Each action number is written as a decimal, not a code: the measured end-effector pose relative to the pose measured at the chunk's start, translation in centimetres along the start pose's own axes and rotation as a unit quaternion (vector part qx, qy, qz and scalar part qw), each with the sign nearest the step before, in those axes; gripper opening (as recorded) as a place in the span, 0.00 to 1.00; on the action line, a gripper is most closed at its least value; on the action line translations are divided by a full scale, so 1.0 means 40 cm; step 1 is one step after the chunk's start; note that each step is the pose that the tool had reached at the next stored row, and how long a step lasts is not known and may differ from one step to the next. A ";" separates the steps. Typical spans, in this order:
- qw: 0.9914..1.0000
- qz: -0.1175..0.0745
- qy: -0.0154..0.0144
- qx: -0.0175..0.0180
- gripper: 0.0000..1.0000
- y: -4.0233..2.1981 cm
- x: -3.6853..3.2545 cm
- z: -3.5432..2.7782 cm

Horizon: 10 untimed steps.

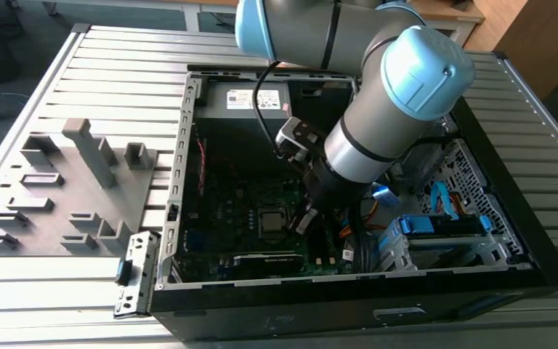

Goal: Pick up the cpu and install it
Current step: 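Install the first cpu locking lever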

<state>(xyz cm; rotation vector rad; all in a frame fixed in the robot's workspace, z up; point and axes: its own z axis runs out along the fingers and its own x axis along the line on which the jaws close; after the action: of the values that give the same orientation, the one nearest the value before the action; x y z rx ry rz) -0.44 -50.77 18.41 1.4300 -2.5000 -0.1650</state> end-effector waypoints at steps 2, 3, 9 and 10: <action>1.000 0.000 0.000 0.000 0.11 -0.001 0.002 0.000; 1.000 0.000 0.000 0.000 0.11 -0.001 0.003 0.000; 1.000 -0.001 0.000 0.001 0.11 0.000 0.011 0.001; 1.000 -0.001 0.000 0.001 0.11 0.001 0.011 0.001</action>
<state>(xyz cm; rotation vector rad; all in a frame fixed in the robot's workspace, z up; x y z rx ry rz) -0.70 -51.14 18.44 1.4335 -2.4993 -0.1627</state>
